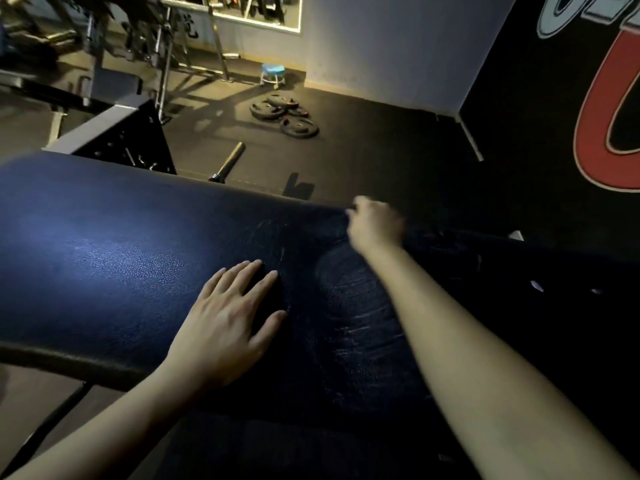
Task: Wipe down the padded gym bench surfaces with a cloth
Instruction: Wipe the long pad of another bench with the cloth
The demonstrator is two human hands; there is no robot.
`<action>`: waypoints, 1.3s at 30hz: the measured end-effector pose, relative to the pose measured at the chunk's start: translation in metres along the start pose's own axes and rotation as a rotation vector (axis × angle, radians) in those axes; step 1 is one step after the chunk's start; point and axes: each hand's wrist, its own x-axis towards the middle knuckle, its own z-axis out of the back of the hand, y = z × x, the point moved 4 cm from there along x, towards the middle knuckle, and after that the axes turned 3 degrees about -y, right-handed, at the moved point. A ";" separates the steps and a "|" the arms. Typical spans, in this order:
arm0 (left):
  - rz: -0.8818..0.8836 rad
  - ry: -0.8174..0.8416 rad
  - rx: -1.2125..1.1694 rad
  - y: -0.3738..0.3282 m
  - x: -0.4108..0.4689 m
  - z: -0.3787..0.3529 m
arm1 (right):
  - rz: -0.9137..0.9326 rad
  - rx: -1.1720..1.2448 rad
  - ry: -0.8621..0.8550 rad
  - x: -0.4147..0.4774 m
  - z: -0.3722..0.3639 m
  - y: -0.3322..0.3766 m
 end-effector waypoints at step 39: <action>0.028 -0.078 -0.043 0.001 -0.001 0.000 | 0.366 0.260 0.119 0.008 -0.002 0.003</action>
